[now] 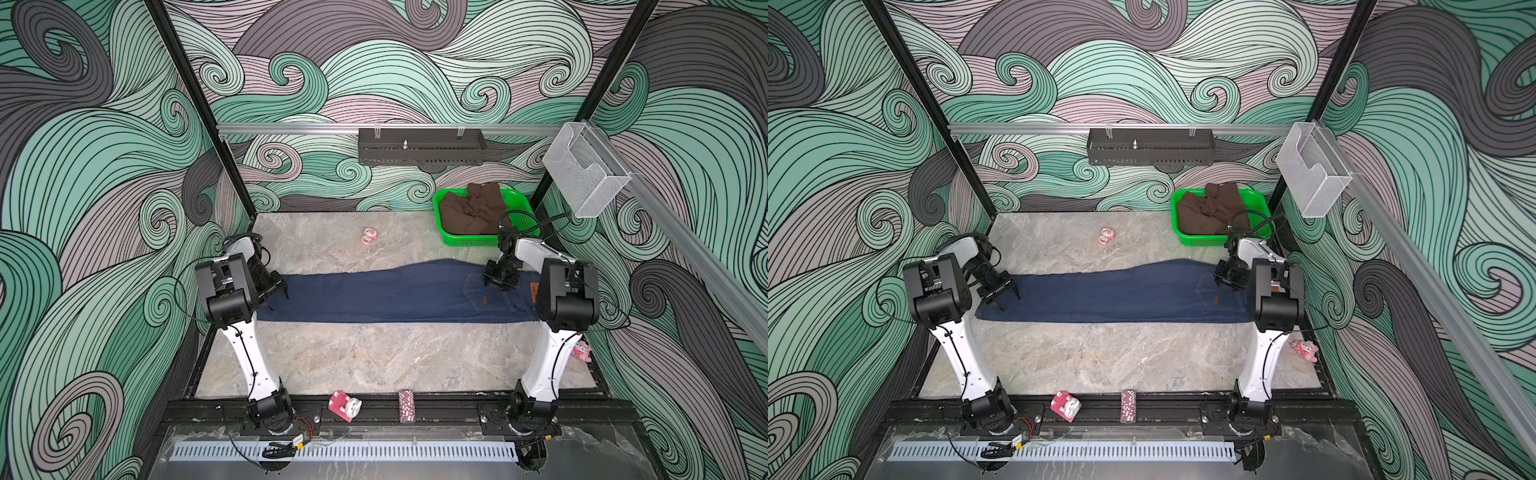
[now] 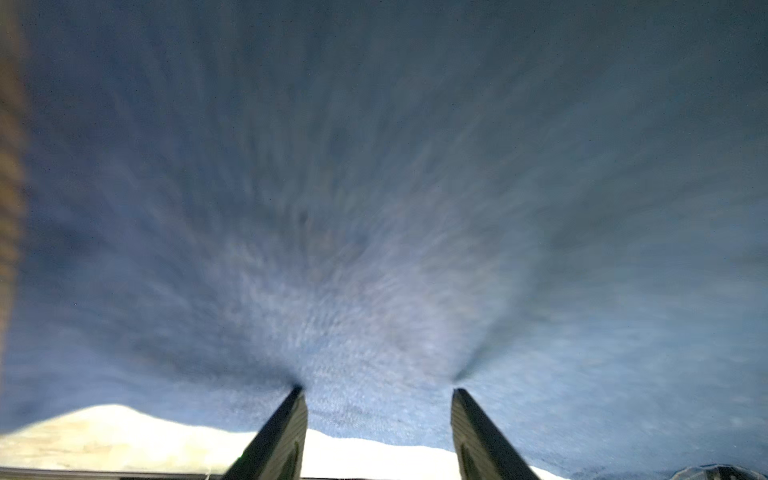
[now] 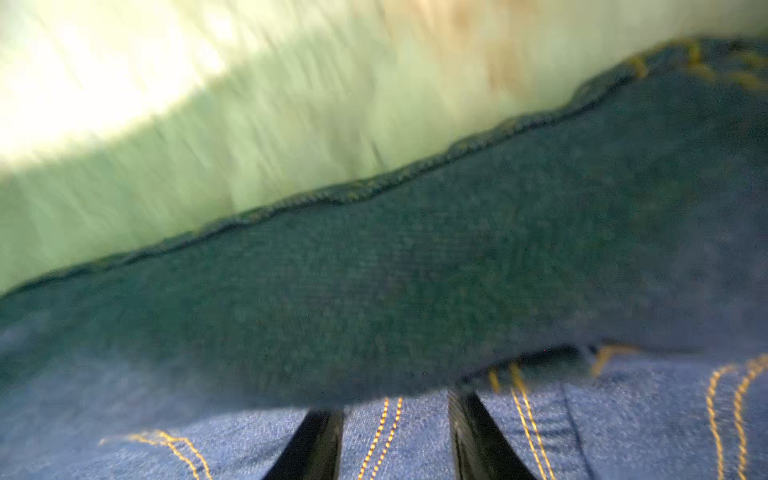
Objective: Fold and stack the trousers
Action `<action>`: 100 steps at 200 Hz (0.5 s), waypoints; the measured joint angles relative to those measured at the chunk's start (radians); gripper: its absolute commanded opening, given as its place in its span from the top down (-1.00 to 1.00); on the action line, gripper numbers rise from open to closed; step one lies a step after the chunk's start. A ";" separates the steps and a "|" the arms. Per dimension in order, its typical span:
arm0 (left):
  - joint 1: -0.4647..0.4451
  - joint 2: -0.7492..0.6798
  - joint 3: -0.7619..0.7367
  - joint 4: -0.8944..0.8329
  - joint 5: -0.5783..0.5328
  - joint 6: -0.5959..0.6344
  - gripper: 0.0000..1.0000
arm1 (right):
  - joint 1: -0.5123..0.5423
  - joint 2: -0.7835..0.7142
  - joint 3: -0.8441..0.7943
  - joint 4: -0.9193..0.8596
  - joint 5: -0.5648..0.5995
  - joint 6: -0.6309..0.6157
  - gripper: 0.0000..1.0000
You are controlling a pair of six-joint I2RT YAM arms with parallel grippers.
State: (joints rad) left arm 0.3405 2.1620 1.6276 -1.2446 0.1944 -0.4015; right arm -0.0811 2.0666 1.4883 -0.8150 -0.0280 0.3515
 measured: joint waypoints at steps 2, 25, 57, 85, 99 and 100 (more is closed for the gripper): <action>0.000 0.000 0.004 0.000 0.000 0.000 -0.19 | 0.000 0.004 0.005 0.002 -0.001 -0.002 0.16; 0.004 0.000 0.047 -0.003 0.003 0.000 -0.21 | -0.003 0.015 0.036 0.014 -0.006 -0.020 0.14; 0.012 -0.024 0.105 -0.001 0.005 0.000 -0.43 | -0.004 -0.013 0.050 0.014 -0.018 -0.019 0.05; 0.021 -0.095 0.127 0.025 -0.006 0.001 -0.49 | 0.007 -0.144 0.010 0.006 -0.034 0.028 0.00; 0.028 -0.127 0.134 0.042 -0.014 0.002 -0.49 | 0.028 -0.225 -0.006 0.004 -0.038 0.052 0.00; 0.029 -0.128 0.134 0.043 -0.014 0.002 -0.49 | 0.029 -0.229 -0.007 0.004 -0.038 0.053 0.00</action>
State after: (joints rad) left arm 0.3691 2.0338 1.7615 -1.2015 0.1802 -0.3992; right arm -0.0517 1.8381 1.4815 -0.8112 -0.0658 0.4049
